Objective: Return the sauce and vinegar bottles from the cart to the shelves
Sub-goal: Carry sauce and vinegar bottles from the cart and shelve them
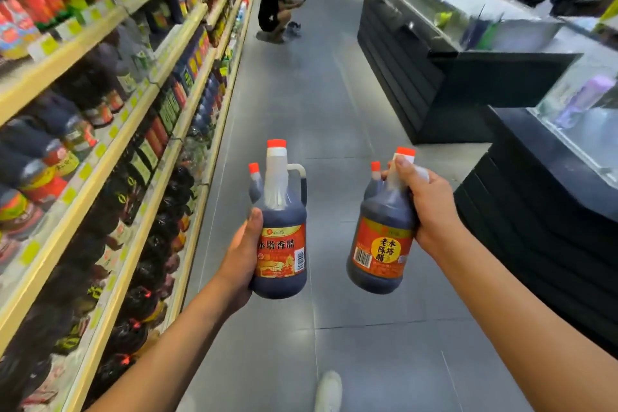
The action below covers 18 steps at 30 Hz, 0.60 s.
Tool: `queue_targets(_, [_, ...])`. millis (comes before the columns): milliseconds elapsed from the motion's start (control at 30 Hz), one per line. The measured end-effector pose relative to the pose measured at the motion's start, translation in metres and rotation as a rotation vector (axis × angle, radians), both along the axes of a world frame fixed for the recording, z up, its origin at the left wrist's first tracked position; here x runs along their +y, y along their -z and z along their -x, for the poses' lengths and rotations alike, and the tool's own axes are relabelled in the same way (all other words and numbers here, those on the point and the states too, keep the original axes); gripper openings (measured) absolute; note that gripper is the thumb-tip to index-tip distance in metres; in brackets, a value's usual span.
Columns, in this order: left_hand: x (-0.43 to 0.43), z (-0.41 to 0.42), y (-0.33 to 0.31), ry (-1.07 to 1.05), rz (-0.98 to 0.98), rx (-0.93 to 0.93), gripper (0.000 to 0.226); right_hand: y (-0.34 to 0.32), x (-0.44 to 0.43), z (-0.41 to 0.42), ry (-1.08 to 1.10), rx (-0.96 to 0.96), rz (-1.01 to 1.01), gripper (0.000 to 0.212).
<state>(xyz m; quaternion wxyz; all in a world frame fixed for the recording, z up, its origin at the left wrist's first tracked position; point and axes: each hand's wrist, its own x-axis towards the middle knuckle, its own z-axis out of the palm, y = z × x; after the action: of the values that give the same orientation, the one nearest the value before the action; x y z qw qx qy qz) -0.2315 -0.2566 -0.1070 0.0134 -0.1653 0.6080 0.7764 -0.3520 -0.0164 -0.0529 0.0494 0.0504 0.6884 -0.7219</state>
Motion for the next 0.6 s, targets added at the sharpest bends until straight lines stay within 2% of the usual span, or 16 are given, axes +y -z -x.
queue_targets(100, [-0.007,0.057,0.001,-0.022,-0.023,0.004,0.074,0.0,-0.009,0.058,-0.011,-0.011,-0.001,0.027])
queue_targets(200, [-0.02,0.112,0.003,-0.016,-0.025,-0.015,0.064,-0.001,-0.023,0.113,-0.002,-0.017,0.014,0.026])
queue_targets(500, [-0.09,0.287,0.008,0.027,-0.046,-0.016,0.063,0.001,-0.085,0.282,0.008,0.003,0.023,0.025])
queue_targets(600, [-0.116,0.347,0.002,0.077,-0.035,-0.022,0.081,-0.002,-0.105,0.337,0.042,0.002,0.021,0.028])
